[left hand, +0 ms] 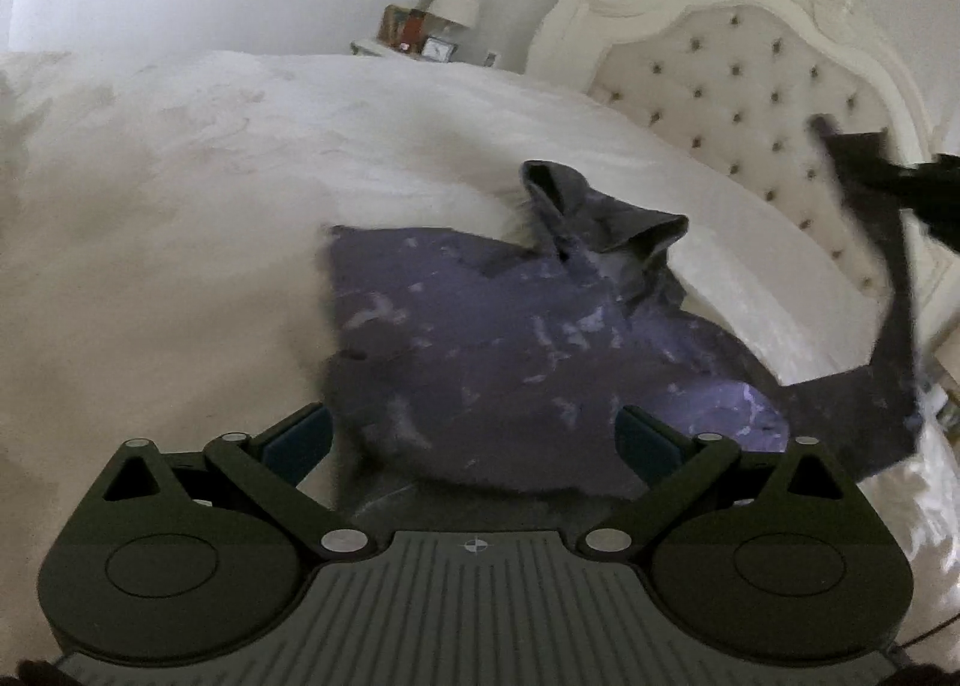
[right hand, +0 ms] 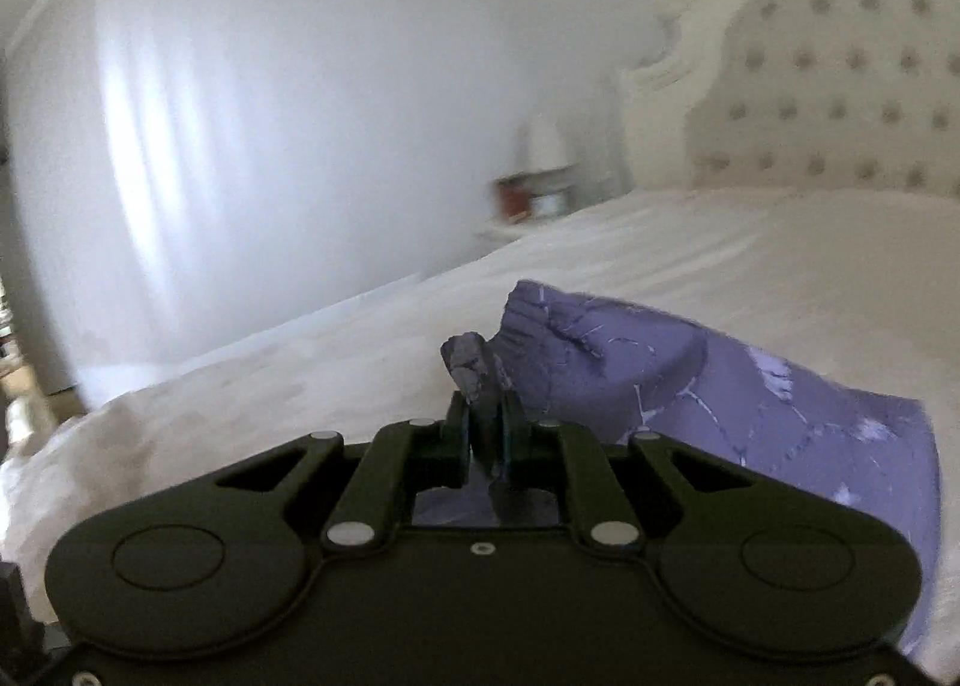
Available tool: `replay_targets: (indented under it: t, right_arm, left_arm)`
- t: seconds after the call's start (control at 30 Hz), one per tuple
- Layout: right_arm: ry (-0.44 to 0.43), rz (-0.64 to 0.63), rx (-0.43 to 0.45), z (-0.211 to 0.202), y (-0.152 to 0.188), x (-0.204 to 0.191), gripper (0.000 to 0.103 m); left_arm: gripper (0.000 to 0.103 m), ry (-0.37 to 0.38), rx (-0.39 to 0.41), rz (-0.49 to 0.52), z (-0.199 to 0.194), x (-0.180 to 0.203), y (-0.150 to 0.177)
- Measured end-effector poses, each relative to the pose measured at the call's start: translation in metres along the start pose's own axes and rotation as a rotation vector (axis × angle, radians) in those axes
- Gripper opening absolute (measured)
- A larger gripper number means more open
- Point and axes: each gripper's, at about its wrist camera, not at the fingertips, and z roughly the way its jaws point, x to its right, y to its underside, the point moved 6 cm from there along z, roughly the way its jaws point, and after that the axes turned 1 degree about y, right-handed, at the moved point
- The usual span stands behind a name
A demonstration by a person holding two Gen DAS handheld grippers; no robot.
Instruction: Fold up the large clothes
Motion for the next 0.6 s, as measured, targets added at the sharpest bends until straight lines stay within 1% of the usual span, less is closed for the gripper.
replay_targets:
  t: [0.17,0.27,0.33,0.37,0.43,0.5,0.57,0.6]
  right_arm:
    - [-0.112,-0.024,-0.109,0.051,0.055,-0.057,0.017]
    - [-0.159,-0.036,-0.17,0.07,0.088,-0.083,0.018]
    - [-0.186,-0.046,-0.206,0.077,0.105,-0.094,0.021]
    - [-0.199,-0.056,-0.221,0.08,0.111,-0.097,0.025]
    - [-0.218,-0.072,-0.251,0.073,0.124,-0.107,0.029]
    - [-0.23,-0.083,-0.276,0.072,0.133,-0.113,0.064]
    - [-0.244,-0.079,-0.27,0.067,0.138,-0.108,0.079]
    - [-0.242,-0.076,-0.264,0.061,0.139,-0.103,0.077]
  left_arm:
    - [0.102,-0.022,0.019,-0.027,-0.017,-0.024,0.001]
    - [0.102,-0.014,0.02,-0.042,-0.021,-0.033,0.0]
    - [0.102,-0.013,0.021,-0.047,-0.021,-0.036,-0.002]
    - [0.102,-0.013,0.023,-0.05,-0.021,-0.037,-0.004]
    - [0.102,-0.011,0.029,-0.053,-0.02,-0.036,-0.006]
    - [0.102,-0.004,0.035,-0.052,-0.021,-0.036,-0.007]
    - [0.102,0.005,0.042,-0.046,-0.021,-0.033,-0.009]
    - [0.102,0.012,0.044,-0.039,-0.019,-0.03,-0.011]
